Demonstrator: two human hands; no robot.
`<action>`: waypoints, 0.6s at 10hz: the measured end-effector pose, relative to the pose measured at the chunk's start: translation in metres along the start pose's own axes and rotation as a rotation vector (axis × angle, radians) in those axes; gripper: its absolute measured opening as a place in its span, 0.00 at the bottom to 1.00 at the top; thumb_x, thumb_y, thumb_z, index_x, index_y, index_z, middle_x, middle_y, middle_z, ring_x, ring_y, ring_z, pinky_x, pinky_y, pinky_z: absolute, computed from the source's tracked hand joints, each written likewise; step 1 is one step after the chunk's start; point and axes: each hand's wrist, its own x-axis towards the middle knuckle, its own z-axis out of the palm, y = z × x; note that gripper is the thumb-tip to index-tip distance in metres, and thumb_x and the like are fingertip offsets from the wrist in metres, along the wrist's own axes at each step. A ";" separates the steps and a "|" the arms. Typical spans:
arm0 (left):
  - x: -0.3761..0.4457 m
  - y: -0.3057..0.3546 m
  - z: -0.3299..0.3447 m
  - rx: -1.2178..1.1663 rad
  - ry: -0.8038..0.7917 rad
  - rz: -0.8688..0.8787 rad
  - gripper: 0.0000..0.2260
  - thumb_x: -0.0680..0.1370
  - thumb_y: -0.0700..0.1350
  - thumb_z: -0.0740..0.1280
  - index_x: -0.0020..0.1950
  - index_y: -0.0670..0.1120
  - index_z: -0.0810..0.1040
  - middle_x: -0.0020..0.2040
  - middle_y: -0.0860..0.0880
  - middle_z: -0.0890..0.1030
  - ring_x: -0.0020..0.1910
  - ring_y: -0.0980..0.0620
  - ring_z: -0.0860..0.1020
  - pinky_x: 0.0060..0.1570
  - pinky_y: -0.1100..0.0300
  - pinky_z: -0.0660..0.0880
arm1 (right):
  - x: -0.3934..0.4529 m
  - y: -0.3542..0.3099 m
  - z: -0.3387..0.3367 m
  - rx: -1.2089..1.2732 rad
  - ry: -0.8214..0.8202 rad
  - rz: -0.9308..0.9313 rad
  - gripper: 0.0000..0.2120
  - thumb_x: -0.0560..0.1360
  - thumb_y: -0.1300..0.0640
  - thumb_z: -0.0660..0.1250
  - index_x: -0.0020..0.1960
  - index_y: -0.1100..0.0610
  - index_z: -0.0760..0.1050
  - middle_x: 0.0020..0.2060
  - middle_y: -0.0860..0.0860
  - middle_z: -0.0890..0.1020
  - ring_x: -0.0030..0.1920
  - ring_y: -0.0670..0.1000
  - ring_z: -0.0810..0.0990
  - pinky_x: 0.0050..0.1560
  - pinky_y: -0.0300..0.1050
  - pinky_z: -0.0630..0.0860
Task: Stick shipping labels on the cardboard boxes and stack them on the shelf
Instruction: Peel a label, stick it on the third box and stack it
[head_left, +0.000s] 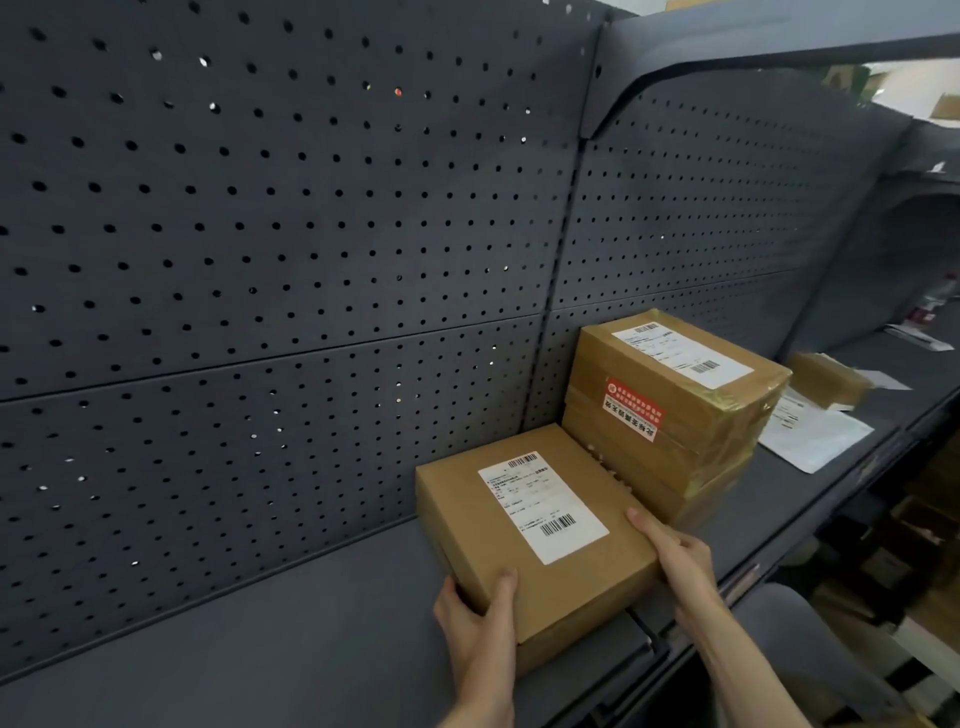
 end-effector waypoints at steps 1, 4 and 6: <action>0.002 -0.003 0.000 0.072 -0.004 0.013 0.34 0.75 0.51 0.74 0.78 0.44 0.64 0.71 0.51 0.65 0.57 0.53 0.73 0.58 0.57 0.70 | 0.002 0.002 0.000 -0.046 0.012 0.002 0.49 0.50 0.35 0.84 0.63 0.63 0.81 0.56 0.56 0.84 0.58 0.57 0.82 0.68 0.55 0.75; 0.012 0.025 -0.046 -0.024 -0.030 -0.119 0.34 0.69 0.52 0.80 0.70 0.51 0.68 0.67 0.51 0.74 0.63 0.51 0.75 0.64 0.56 0.72 | -0.024 -0.016 -0.002 -0.907 0.401 -0.342 0.25 0.65 0.21 0.65 0.44 0.40 0.82 0.41 0.55 0.87 0.38 0.53 0.86 0.32 0.46 0.76; 0.009 0.090 -0.181 0.425 -0.130 0.242 0.05 0.75 0.44 0.71 0.48 0.51 0.78 0.50 0.52 0.81 0.51 0.57 0.78 0.54 0.69 0.73 | -0.111 0.012 0.102 -0.876 -0.155 -0.514 0.16 0.67 0.36 0.77 0.43 0.44 0.77 0.42 0.50 0.84 0.43 0.54 0.82 0.50 0.53 0.81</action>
